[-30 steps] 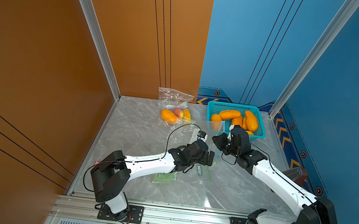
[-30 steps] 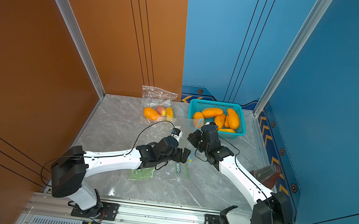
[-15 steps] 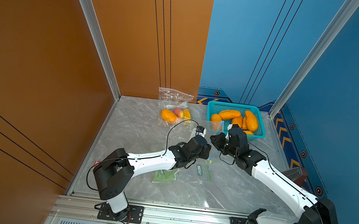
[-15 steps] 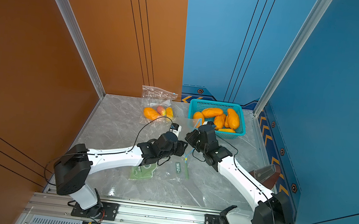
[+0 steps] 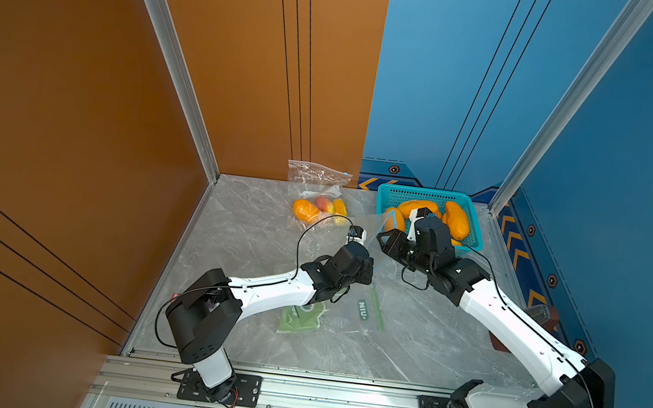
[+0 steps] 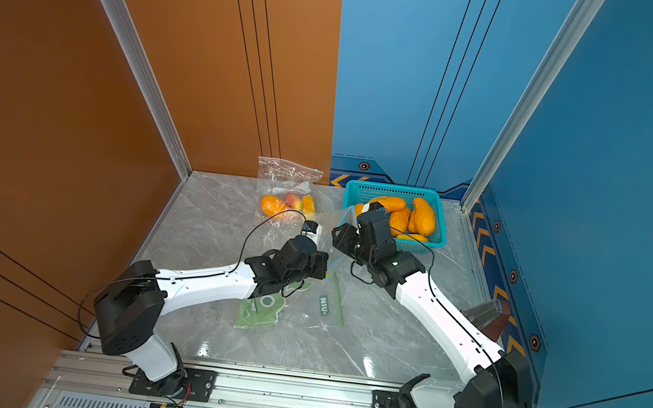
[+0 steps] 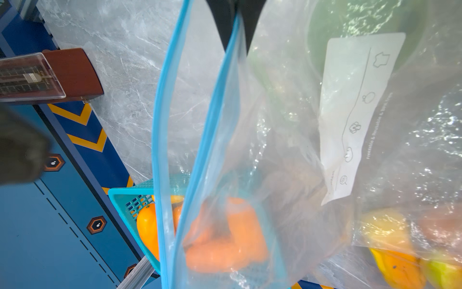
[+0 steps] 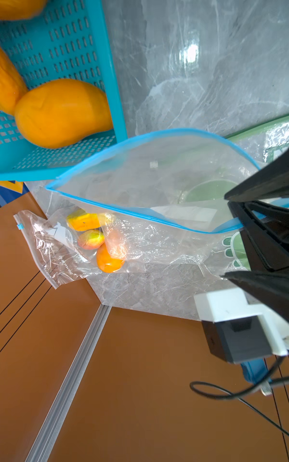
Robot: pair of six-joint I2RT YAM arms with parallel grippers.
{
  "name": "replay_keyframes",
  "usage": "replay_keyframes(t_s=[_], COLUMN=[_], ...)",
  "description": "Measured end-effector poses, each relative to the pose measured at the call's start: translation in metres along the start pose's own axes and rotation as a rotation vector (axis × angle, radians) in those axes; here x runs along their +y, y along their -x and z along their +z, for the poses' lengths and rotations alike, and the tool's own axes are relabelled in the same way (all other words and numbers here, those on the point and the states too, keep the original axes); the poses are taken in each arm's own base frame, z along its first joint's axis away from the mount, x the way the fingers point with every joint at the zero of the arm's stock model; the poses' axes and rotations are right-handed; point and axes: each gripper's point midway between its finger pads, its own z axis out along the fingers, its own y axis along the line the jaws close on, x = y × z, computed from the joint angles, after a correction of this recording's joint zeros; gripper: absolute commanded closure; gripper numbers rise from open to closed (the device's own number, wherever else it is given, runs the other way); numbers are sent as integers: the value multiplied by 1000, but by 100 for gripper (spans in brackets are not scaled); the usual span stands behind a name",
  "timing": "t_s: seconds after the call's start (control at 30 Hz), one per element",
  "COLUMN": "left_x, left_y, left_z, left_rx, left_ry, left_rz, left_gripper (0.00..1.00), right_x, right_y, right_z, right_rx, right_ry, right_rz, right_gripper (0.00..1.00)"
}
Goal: Place the mango in a zip-top bag and seal the zipper
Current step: Open the zipper food storage bag, then pick up the mango from the basket.
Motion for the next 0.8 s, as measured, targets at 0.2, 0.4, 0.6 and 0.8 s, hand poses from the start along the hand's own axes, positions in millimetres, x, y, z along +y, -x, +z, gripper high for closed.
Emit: replay_keyframes(t_s=[0.2,0.4,0.6,0.8], left_x=[24,23,24,24], left_y=[0,7,8,7], left_z=[-8,-13,-13,-13], left_rx=[-1,-20,-18,-10], left_ry=[39,32,30,20], left_rz=[-13,-18,-19,-23], left_gripper=[100,100,100,99], right_x=[-19,-88,-133,-159], right_y=[56,113,128,114], right_z=[-39,-36,48,134], right_rx=[-122,-188,6,204], right_ry=[-70,-254,-300,-251], right_rz=[-64,-35,-77,-131], right_gripper=[36,31,34,26])
